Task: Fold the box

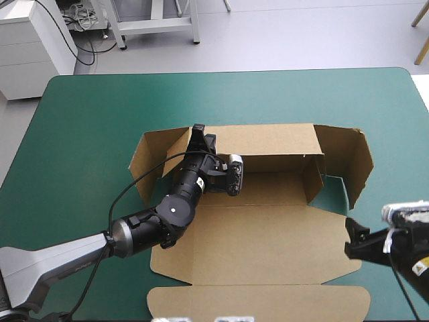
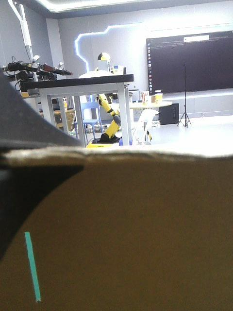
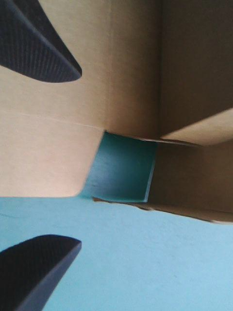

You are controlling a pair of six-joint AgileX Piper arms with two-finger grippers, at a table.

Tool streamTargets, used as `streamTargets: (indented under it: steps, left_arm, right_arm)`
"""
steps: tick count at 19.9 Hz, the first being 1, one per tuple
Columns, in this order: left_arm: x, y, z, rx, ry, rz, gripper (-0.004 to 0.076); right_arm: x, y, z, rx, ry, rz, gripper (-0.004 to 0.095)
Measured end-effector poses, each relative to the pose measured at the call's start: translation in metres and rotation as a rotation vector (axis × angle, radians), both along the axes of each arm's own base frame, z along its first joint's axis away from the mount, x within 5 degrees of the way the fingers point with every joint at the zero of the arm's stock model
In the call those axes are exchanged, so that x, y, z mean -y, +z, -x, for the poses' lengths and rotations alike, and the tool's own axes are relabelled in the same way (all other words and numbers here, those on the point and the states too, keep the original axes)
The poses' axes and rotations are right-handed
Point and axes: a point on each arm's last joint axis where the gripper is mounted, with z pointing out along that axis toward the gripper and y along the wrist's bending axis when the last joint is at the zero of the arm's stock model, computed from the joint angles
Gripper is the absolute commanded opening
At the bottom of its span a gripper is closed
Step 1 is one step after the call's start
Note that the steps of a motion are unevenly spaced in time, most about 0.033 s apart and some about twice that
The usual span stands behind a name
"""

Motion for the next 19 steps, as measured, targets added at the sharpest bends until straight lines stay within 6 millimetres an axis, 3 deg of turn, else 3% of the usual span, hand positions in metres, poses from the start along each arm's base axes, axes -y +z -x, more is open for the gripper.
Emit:
streamTargets:
  steps: [4, 5, 6, 7, 9, 13, 16, 19]
  left_arm:
    - [0.000, 0.000, 0.000, -0.001, 0.001, 0.002, -0.0008]
    - [0.000, 0.000, 0.000, -0.001, 0.001, 0.002, -0.0008]
    - [0.000, 0.000, 0.000, -0.001, 0.001, 0.002, -0.0008]
    - [0.000, 0.000, 0.000, -0.001, 0.001, 0.002, -0.0008]
    - [0.000, 0.000, 0.000, -0.001, 0.001, 0.002, -0.0008]
    - [0.000, 0.000, 0.000, -0.001, 0.001, 0.002, -0.0008]
    - [0.000, 0.000, 0.000, -0.001, 0.001, 0.002, -0.0008]
    - [0.000, 0.000, 0.000, -0.001, 0.001, 0.002, -0.0008]
  right_arm:
    - [0.005, 0.066, -0.055, 0.036, -0.012, 0.024, 0.0749]
    - [0.005, 0.083, -0.077, 0.031, -0.010, 0.024, 0.0739]
    - [0.006, 0.091, -0.091, 0.024, -0.009, 0.024, 0.0737]
    - [0.007, 0.098, -0.119, -0.007, -0.005, 0.020, 0.0737]
    - [0.008, 0.107, -0.157, -0.039, -0.001, 0.019, 0.0735]
    - [0.011, 0.086, -0.226, -0.145, 0.001, 0.015, 0.0736]
    - [0.013, 0.055, -0.263, -0.242, 0.003, 0.008, 0.0736]
    - [0.013, 0.029, -0.285, -0.315, 0.005, 0.000, 0.0736]
